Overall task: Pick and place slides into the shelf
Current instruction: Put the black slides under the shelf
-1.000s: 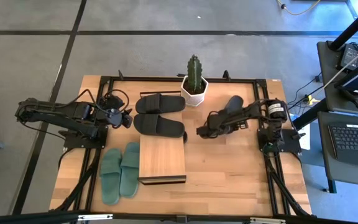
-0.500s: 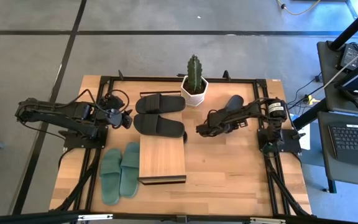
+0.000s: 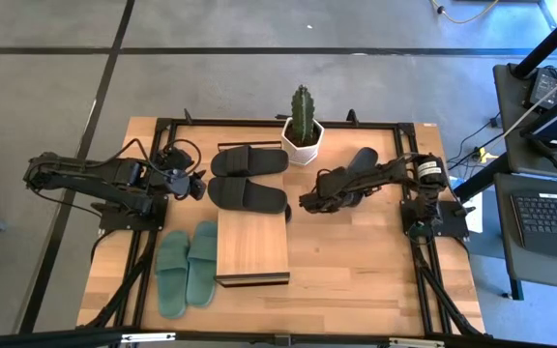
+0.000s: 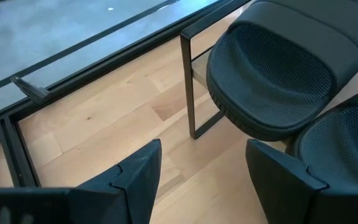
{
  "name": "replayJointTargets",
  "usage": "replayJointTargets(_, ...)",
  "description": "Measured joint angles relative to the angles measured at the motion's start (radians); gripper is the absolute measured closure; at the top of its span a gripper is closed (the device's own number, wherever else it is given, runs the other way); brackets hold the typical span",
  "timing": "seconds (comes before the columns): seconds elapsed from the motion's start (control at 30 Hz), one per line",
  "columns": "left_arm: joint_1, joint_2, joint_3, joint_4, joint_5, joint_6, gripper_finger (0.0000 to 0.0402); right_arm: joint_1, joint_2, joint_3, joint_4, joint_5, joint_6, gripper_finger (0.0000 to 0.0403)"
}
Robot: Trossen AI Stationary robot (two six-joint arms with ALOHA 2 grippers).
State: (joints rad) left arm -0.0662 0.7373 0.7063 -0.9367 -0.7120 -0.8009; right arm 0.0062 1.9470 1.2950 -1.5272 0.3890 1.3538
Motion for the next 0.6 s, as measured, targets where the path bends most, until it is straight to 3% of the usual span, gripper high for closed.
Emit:
replayJointTargets(0.27,0.000,0.000,0.000,-0.014,0.000,0.000,0.0177,0.035,0.000,0.177,-0.033,0.001,-0.370,0.0160)
replayJointTargets(0.6,0.000,0.000,0.000,-0.013,0.014,-0.001,0.0177,-0.005,-0.011,0.274,0.118,0.002,-0.841,0.0160)
